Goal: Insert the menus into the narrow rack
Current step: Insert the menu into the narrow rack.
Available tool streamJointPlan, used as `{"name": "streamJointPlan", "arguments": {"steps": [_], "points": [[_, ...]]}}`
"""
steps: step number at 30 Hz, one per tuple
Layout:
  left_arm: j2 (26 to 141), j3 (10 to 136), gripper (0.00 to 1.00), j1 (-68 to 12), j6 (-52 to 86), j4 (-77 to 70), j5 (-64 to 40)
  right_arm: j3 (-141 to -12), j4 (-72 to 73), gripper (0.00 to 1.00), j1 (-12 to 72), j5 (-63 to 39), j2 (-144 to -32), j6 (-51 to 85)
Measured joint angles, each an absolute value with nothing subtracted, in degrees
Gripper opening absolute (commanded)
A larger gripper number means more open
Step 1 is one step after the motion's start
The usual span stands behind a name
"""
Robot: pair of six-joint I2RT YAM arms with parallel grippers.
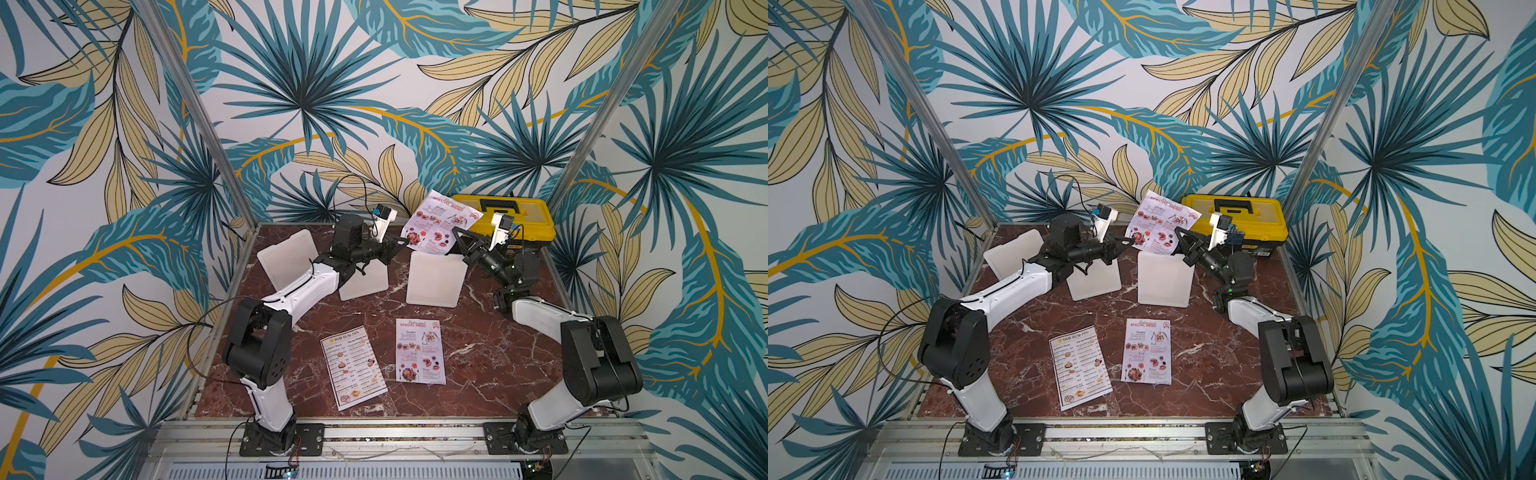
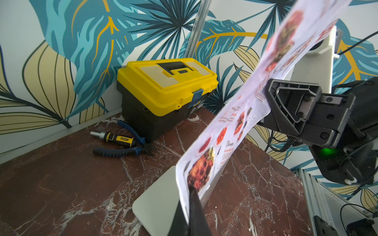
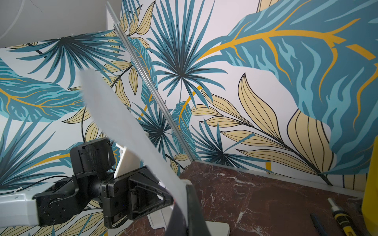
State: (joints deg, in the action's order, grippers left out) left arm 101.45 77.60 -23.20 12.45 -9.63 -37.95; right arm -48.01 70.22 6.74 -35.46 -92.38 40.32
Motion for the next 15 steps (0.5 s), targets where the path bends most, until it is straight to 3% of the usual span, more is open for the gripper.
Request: {"name": "streamJointPlan", "arguments": {"steps": [2, 5, 9, 15], "points": [[101.06, 77.28, 0.11, -23.2, 12.43, -9.61, -38.3, -47.81, 70.24, 0.0, 6.74, -35.48, -92.36, 40.32], [100.75, 77.01, 0.15, -23.18, 12.34, -9.56, -38.74, -47.4, 70.19, 0.0, 6.72, -35.73, -91.92, 40.32], [100.51, 76.6, 0.28, -23.18, 12.4, -9.5, -38.7, -47.03, 69.43, 0.0, 6.72, -36.38, -90.52, 40.18], [100.07, 75.46, 0.37, -23.18, 12.34, -9.63, -38.35, -46.98, 65.17, 0.0, 6.72, -36.99, -87.77, 38.24]]}}
